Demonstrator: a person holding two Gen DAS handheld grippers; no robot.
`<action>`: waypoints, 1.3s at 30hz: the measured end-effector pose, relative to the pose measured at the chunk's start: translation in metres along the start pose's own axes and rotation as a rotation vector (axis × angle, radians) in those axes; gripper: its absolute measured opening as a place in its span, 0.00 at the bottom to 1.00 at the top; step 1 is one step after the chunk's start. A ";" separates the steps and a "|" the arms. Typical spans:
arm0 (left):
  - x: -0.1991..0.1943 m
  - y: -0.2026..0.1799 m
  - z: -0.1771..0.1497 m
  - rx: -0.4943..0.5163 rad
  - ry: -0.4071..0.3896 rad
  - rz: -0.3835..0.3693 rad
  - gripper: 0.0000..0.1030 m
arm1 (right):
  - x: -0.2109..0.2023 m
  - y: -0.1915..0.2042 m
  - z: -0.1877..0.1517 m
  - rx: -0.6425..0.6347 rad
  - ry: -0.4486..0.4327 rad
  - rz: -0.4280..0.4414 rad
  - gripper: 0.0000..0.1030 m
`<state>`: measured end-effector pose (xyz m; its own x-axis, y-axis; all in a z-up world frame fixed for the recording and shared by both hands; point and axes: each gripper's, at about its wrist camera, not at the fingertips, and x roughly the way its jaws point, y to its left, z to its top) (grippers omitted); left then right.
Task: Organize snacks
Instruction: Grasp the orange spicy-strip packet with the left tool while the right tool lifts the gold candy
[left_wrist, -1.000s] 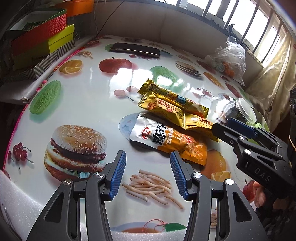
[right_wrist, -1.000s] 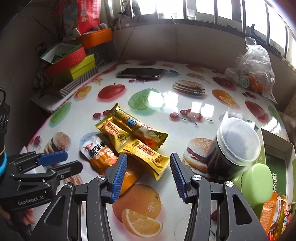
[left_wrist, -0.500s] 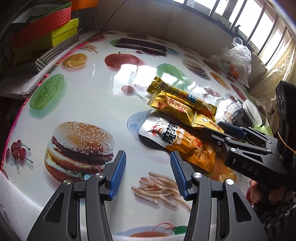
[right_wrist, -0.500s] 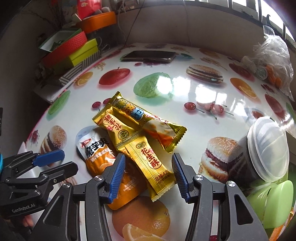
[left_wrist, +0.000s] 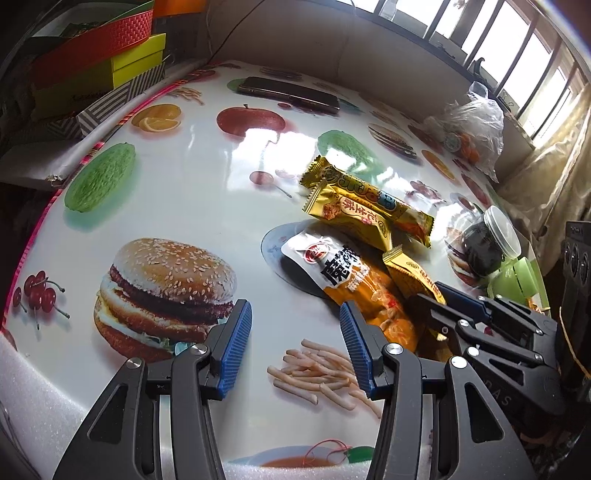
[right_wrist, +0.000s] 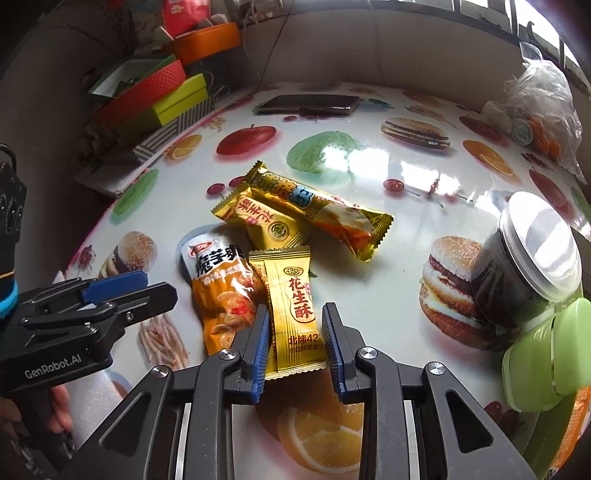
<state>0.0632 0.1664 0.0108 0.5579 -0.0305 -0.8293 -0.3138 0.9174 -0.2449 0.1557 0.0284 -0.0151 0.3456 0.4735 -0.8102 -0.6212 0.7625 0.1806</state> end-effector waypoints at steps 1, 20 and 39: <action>0.000 0.000 0.000 0.001 -0.001 -0.003 0.50 | -0.001 0.001 -0.003 0.016 0.004 0.017 0.26; 0.001 -0.024 0.004 0.067 0.009 -0.010 0.55 | -0.026 0.001 -0.030 0.058 -0.026 -0.025 0.23; 0.023 -0.050 -0.003 0.193 0.035 0.142 0.61 | -0.028 -0.018 -0.038 0.119 -0.050 -0.031 0.23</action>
<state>0.0897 0.1183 0.0021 0.4908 0.0936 -0.8662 -0.2323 0.9723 -0.0266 0.1306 -0.0158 -0.0170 0.4002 0.4681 -0.7879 -0.5230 0.8226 0.2231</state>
